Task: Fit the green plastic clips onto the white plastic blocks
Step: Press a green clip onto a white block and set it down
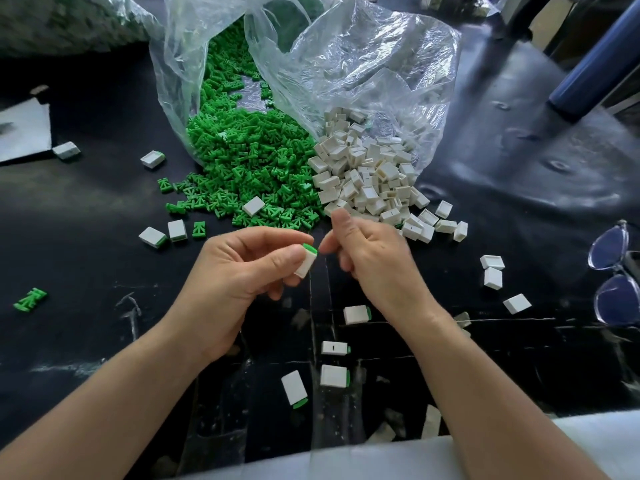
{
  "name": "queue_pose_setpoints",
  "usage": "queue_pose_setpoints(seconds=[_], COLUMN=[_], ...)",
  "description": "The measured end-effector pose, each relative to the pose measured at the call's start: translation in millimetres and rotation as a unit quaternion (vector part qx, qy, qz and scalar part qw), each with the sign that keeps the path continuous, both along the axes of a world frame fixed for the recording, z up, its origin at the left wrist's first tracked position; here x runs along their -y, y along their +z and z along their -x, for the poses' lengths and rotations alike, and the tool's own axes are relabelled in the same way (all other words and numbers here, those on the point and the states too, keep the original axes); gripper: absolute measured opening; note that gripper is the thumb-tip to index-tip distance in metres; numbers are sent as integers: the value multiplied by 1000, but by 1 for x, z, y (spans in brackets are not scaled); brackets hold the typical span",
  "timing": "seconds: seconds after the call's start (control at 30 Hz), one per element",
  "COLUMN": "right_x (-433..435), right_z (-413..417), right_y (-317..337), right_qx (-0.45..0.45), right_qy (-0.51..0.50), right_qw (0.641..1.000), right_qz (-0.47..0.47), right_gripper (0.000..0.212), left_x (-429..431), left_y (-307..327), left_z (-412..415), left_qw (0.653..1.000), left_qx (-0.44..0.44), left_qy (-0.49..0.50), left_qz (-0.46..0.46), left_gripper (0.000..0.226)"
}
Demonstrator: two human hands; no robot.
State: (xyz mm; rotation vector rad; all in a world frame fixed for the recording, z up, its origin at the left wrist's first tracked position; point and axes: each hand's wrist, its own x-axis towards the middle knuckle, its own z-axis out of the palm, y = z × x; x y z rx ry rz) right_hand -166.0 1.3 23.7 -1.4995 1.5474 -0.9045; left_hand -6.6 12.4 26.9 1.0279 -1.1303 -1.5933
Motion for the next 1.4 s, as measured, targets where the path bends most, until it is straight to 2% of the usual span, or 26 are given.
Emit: queue_pose_setpoints(seconds=[0.1,0.2,0.27,0.33,0.4,0.5,0.77,0.93,1.0,1.07,1.13,1.2,1.3,1.4], right_x=[6,9,11,13,14,14,14,12,11,9,6,3,0,3], right_z=[7,8,8,8,8,5,8,10,8,4,-1,-6,-9,-4], right_y=[-3,-5,-7,-9,-10,-11,-11,-11,-8,-4,-1,-2,-5,-8], right_qx=[-145,-220,-270,-312,-343,-365,-356,-321,-230,-81,27,77,76,-63], right_qy=[-39,-45,-47,-47,-47,-41,-37,-23,-30,-15,25,70,84,27], right_qw=[987,972,959,947,936,928,931,943,968,994,999,995,994,994], right_qz=[64,62,66,65,61,64,67,86,98,68,24,-1,9,80], right_gripper=[27,34,40,42,42,38,24,21,15,10,9,10,16,21], left_x=[-5,-10,-12,-12,-11,-10,-8,-4,-2,0,0,-1,-1,1], left_y=[2,4,5,5,5,4,0,-2,-5,-7,-6,-4,-4,-9], left_z=[2,3,2,2,2,2,3,4,3,3,3,5,5,3], left_qw=[997,987,979,978,981,983,986,993,992,989,989,991,990,987], left_qx=[62,71,61,59,61,72,111,116,123,138,138,119,126,143], left_qy=[-53,-141,-192,-198,-182,-165,-120,-21,19,42,45,29,31,58], left_qz=[16,30,41,44,40,35,24,17,24,35,41,49,58,37], left_gripper=[24,17,24,26,18,19,17,24,19,37,41,31,14,8])
